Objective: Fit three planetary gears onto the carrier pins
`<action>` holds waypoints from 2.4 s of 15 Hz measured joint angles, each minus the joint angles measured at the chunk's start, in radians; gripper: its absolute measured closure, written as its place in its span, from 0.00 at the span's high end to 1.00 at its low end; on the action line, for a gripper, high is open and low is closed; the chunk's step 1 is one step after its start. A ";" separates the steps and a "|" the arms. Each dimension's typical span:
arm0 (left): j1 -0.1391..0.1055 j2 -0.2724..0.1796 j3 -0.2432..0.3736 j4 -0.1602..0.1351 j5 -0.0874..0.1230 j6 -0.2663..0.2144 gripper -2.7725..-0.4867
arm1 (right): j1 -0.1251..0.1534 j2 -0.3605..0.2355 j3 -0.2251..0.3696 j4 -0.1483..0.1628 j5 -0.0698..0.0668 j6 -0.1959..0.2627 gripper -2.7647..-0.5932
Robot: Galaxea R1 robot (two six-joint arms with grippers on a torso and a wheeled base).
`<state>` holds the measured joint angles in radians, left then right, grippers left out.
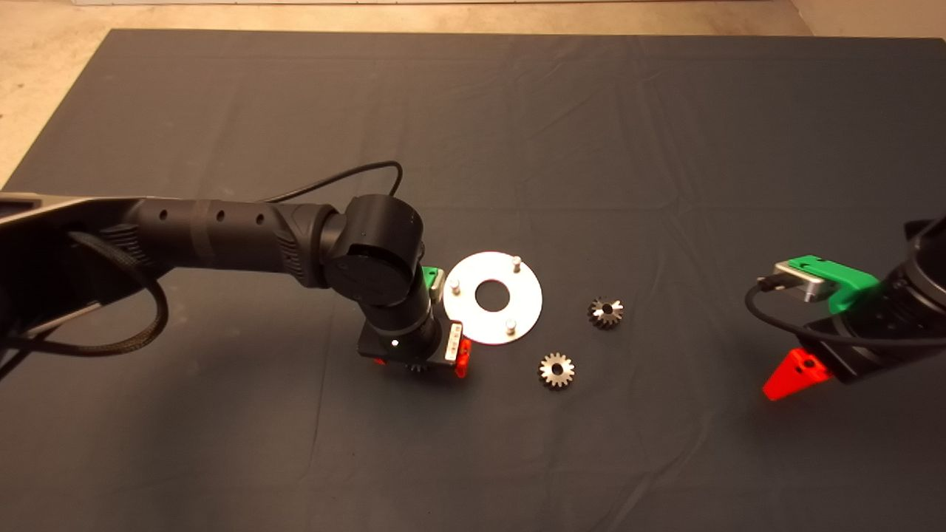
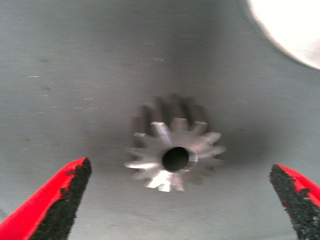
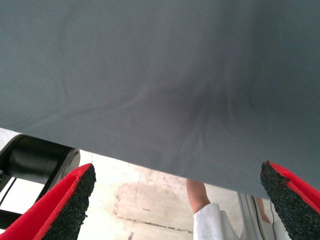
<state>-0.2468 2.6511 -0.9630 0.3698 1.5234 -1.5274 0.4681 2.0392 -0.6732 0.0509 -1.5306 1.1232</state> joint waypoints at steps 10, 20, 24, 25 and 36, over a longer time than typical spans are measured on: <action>0.000 0.000 -0.010 0.001 0.001 0.016 0.76 | 0.000 0.082 -0.052 -0.005 0.000 -0.012 0.85; 0.000 0.000 -0.026 0.001 0.000 0.019 0.70 | 0.000 0.092 -0.055 -0.006 0.000 -0.015 0.85; 0.000 0.003 -0.026 0.001 0.001 0.018 0.70 | 0.000 0.097 -0.055 -0.006 0.000 -0.014 0.85; 0.000 0.003 -0.026 0.001 0.001 0.018 0.70 | 0.000 0.097 -0.053 -0.007 0.000 -0.014 0.85; 0.003 0.003 -0.030 0.001 -0.051 0.024 0.52 | -0.006 0.103 -0.025 -0.007 0.000 -0.014 0.85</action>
<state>-0.2438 2.6540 -0.9934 0.3709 1.4719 -1.5032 0.4623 2.1421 -0.6979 0.0443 -1.5306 1.1087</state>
